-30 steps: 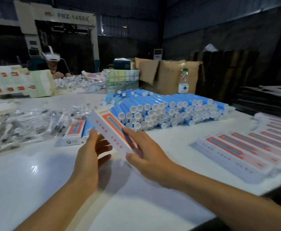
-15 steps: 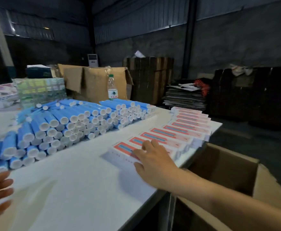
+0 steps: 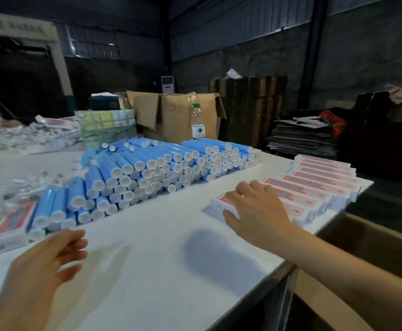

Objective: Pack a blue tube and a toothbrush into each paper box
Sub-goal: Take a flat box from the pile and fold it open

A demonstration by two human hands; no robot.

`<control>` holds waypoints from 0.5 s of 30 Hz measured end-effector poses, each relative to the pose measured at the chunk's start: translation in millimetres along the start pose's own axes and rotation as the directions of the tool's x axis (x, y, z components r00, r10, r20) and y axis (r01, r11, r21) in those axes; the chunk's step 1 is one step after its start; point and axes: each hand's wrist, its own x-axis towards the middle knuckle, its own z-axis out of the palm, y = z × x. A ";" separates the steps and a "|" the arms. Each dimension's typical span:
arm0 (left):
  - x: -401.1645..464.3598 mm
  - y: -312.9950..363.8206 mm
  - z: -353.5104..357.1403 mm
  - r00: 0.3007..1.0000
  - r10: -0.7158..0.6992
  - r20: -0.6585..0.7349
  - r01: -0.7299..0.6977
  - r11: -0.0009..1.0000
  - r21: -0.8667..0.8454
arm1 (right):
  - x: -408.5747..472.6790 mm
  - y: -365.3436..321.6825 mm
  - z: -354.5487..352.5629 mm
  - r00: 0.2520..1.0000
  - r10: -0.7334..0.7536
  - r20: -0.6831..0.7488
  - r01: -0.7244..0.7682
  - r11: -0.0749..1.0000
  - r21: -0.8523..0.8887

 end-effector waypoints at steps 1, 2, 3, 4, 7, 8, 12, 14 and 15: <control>-5.1 1.6 4.9 1.000 0.003 -0.018 -0.003 1.000 0.010 | 6.8 -17.0 -6.0 0.998 -0.046 -0.035 0.048 0.996 0.077; -8.2 1.3 8.0 1.000 0.013 -0.024 -0.013 1.000 0.012 | 13.6 -35.7 -10.6 0.993 -0.093 -0.068 0.103 0.980 0.168; -15.2 7.4 13.7 0.999 0.022 -0.034 -0.021 1.000 0.018 | 20.8 -55.6 -13.5 0.985 -0.139 -0.100 0.160 0.956 0.248; -18.4 7.2 15.1 0.998 0.047 -0.038 -0.047 0.999 0.015 | 27.9 -75.5 -14.3 0.975 -0.185 -0.122 0.214 0.929 0.302; -24.6 7.4 17.2 0.995 0.087 -0.052 -0.079 0.988 0.134 | 49.4 -131.8 -6.2 0.940 -0.314 -0.133 0.341 0.858 0.384; -24.9 6.3 17.3 0.995 0.096 -0.029 -0.090 0.981 0.172 | 55.1 -147.6 -0.7 0.933 -0.339 -0.122 0.359 0.840 0.407; -24.4 3.3 18.7 0.997 0.068 0.047 -0.078 0.960 0.268 | 63.5 -184.7 30.7 0.924 -0.376 -0.070 0.360 0.793 0.490; -23.1 1.7 19.2 0.996 0.062 0.070 -0.081 0.946 0.314 | 63.6 -187.9 42.2 0.913 -0.405 -0.045 0.374 0.789 0.487; -23.6 2.0 19.8 0.995 0.057 0.078 -0.080 0.941 0.328 | 63.9 -188.1 46.0 0.908 -0.417 -0.049 0.387 0.787 0.481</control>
